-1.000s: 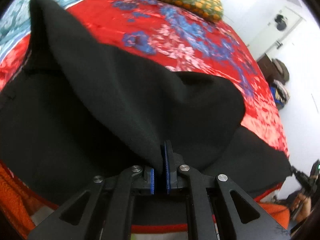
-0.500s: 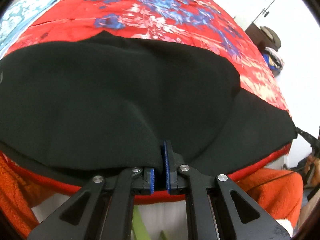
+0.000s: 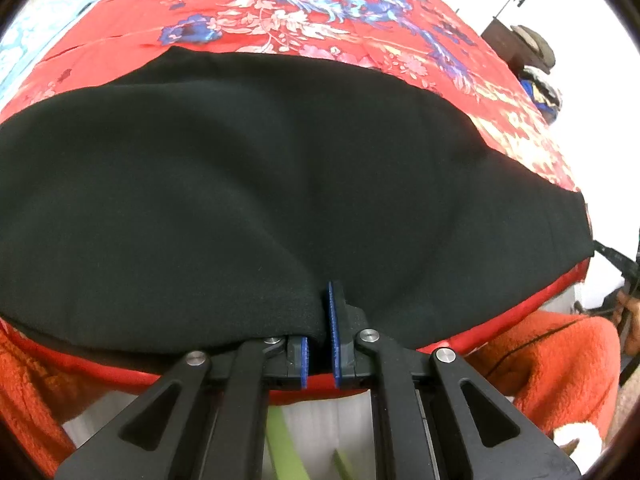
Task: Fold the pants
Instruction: 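Lift the trousers with both tools and fold them over toward the hem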
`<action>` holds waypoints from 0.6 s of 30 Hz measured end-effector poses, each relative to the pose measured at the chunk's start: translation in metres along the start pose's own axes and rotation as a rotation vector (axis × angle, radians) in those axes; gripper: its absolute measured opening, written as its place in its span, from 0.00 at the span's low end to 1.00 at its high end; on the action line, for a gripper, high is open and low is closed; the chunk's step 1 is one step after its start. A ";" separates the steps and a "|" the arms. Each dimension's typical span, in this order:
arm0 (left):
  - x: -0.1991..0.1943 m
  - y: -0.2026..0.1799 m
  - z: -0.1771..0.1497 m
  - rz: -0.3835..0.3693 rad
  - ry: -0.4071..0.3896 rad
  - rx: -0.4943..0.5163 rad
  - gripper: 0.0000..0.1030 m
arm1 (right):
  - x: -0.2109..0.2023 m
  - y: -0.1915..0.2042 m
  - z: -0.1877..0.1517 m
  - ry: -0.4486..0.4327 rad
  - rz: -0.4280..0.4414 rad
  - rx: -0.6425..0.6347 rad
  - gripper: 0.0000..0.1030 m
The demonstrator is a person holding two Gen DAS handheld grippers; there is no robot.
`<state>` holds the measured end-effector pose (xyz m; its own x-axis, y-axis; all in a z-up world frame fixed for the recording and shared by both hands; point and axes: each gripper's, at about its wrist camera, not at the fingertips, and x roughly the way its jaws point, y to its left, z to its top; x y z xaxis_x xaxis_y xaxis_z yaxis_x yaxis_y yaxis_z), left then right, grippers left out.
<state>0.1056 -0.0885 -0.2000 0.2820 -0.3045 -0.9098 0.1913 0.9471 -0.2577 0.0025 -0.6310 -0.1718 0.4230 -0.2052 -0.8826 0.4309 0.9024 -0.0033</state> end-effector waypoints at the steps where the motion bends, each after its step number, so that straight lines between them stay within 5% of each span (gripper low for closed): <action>1: 0.001 0.000 0.001 -0.003 0.001 -0.002 0.07 | -0.002 0.000 -0.002 -0.009 -0.001 0.000 0.02; 7: 0.001 -0.005 0.001 0.004 -0.012 0.018 0.06 | -0.032 0.029 -0.002 -0.089 0.010 -0.033 0.10; 9: 0.003 -0.006 0.000 0.007 -0.004 0.025 0.06 | -0.038 0.052 -0.001 -0.103 0.050 -0.058 0.27; 11: 0.007 -0.008 -0.001 0.014 0.004 0.028 0.06 | -0.039 0.083 -0.001 -0.103 0.095 -0.093 0.65; 18: 0.005 -0.011 -0.005 0.025 0.005 0.072 0.06 | -0.022 0.216 -0.007 0.032 0.227 -0.274 0.69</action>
<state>0.0998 -0.1003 -0.2035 0.2832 -0.2803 -0.9172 0.2515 0.9446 -0.2110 0.0805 -0.4284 -0.1565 0.4563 0.0201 -0.8896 0.0972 0.9926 0.0723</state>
